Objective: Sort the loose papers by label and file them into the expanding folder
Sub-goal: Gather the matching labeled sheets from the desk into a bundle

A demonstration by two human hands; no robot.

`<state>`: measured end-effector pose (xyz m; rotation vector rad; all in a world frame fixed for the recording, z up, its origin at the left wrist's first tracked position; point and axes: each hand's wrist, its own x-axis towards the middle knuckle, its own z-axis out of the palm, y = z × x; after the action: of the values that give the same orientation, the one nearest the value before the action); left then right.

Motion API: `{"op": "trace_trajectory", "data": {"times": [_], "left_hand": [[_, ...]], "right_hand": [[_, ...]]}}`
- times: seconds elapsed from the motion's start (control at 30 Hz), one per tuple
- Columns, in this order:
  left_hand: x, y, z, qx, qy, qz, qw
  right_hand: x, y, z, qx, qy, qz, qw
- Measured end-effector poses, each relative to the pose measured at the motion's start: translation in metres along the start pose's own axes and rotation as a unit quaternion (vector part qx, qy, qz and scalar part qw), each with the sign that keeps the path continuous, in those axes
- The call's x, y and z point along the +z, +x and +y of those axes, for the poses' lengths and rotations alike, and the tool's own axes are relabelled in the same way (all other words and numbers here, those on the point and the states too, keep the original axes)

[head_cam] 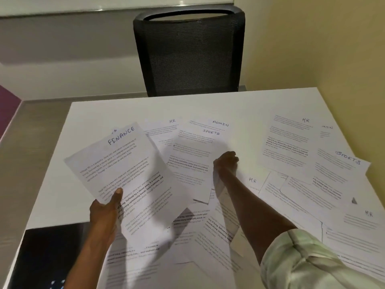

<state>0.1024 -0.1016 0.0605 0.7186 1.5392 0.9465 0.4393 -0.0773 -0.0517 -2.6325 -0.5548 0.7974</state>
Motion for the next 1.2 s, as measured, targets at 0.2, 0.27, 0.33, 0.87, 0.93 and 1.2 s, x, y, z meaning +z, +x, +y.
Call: {"op": "trace_trajectory", "data": {"times": [0.2,0.27,0.33,0.87,0.93,1.2], "left_hand": [[-0.012,-0.003,-0.009,-0.029,-0.038,0.001,0.999],[-0.015,-0.002,-0.011,-0.030,-0.041,0.007,0.999],[-0.018,0.001,-0.014,-0.030,-0.042,0.012,0.999],[-0.045,0.006,-0.028,-0.064,-0.011,0.074,0.995],[-0.047,0.004,-0.030,-0.064,-0.007,0.078,0.995],[-0.045,0.010,-0.030,-0.047,0.008,0.082,0.995]], "right_hand": [[0.005,-0.015,-0.031,0.003,-0.071,0.039,0.997],[0.006,-0.011,-0.039,0.044,-0.051,0.041,0.997],[0.005,-0.009,-0.045,0.076,-0.020,0.022,0.997],[-0.060,0.011,-0.010,0.018,0.125,0.095,0.987],[-0.088,0.025,0.005,-0.015,0.098,0.112,0.989],[-0.144,0.054,0.042,-0.061,0.027,0.122,0.990]]}}
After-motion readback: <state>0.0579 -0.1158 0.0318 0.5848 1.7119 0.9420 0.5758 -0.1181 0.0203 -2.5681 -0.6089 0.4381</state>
